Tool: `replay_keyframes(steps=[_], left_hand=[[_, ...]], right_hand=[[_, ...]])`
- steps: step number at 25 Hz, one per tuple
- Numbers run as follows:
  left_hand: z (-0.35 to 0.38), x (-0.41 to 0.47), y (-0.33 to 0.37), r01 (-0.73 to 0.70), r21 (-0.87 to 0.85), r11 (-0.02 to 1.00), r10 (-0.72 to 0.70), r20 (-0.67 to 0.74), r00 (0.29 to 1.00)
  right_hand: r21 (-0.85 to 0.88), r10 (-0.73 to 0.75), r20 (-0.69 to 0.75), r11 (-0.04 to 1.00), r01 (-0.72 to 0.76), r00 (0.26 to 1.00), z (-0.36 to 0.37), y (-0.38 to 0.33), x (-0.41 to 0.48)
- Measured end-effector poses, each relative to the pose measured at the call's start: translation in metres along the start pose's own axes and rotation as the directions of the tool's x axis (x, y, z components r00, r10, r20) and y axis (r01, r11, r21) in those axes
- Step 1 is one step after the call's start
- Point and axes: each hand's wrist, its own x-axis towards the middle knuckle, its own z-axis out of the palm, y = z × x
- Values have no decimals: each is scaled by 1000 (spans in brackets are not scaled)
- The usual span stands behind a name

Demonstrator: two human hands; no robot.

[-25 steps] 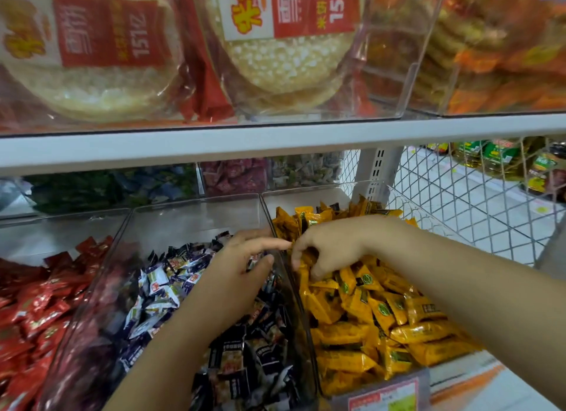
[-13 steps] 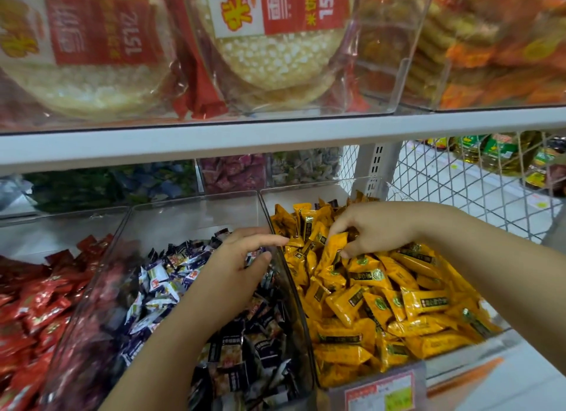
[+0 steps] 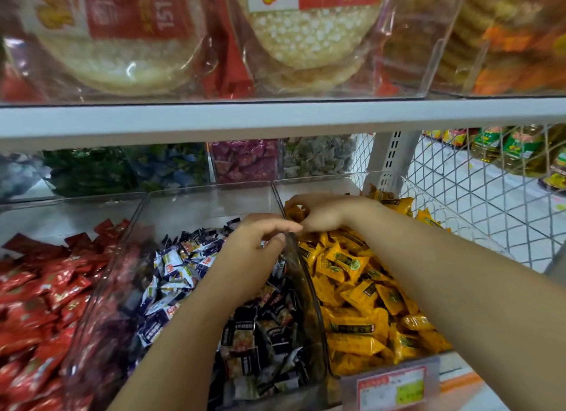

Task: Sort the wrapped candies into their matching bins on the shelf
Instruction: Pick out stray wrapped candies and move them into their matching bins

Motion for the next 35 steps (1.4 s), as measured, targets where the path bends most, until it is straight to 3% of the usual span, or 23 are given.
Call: replay_keyframes(steps=[13,17,26,35], left_hand=[[-1,-2,2,16,-24,1000,-16,-13,1000],[-2,-2,2,16,-33,999,-16,12,1000],[-4,-4,-1,-10,-8,1000,10,43,999],[-4,-5,-1,-11,-10,1000,12,48,999]], right_hand=[[-36,-46,68,998,48,997,2,-8,-8],[-146,-158,48,976,163,986,1,-4,-29],[-284,-196,118,933,222,973,-6,4,-71],[-239,-181,110,950,203,977,-24,25,-98]])
